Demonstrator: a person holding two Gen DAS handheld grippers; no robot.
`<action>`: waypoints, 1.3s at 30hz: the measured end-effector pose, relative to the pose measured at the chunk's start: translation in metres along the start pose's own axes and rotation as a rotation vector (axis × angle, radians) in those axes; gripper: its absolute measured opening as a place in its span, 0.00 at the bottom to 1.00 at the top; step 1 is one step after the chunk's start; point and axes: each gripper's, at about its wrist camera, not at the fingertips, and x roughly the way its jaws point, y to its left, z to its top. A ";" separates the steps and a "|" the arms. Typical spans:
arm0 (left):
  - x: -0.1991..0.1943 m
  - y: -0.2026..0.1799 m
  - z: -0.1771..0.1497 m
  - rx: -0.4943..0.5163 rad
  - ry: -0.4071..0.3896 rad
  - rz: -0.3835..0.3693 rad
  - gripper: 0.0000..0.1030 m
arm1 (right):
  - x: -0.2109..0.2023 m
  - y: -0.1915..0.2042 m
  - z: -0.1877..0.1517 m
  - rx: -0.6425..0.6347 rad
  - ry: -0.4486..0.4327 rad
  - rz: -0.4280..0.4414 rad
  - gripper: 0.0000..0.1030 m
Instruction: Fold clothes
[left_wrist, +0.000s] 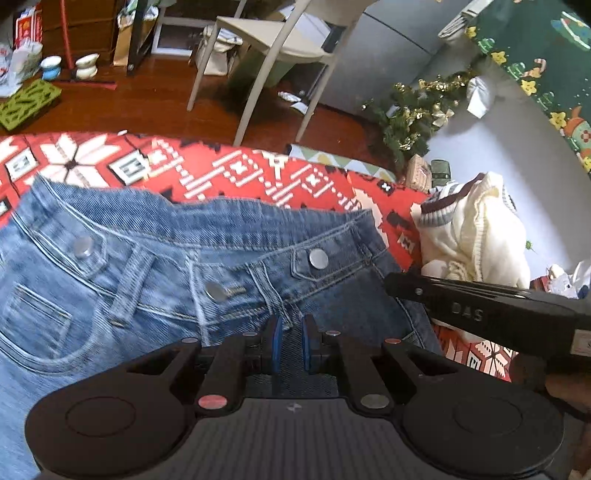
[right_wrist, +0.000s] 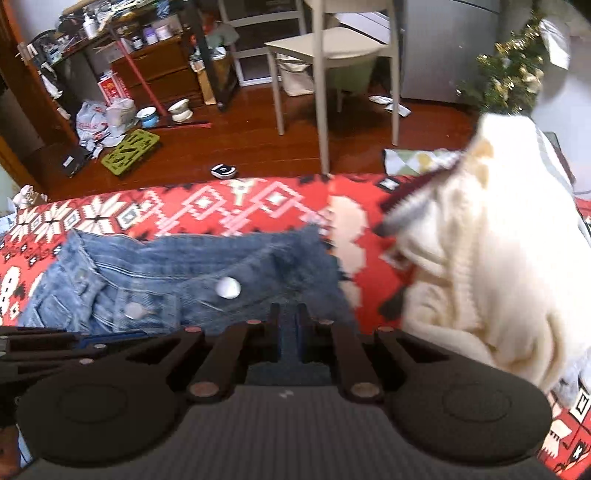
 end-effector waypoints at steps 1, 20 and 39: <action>0.002 -0.002 0.000 0.007 0.002 0.007 0.09 | 0.001 -0.005 -0.002 0.005 -0.002 -0.003 0.09; -0.015 0.032 0.015 0.103 -0.055 0.157 0.09 | 0.030 -0.008 0.003 0.076 0.004 -0.067 0.06; -0.017 0.076 0.038 0.170 -0.088 0.213 0.09 | 0.046 0.020 0.019 0.113 -0.060 -0.087 0.06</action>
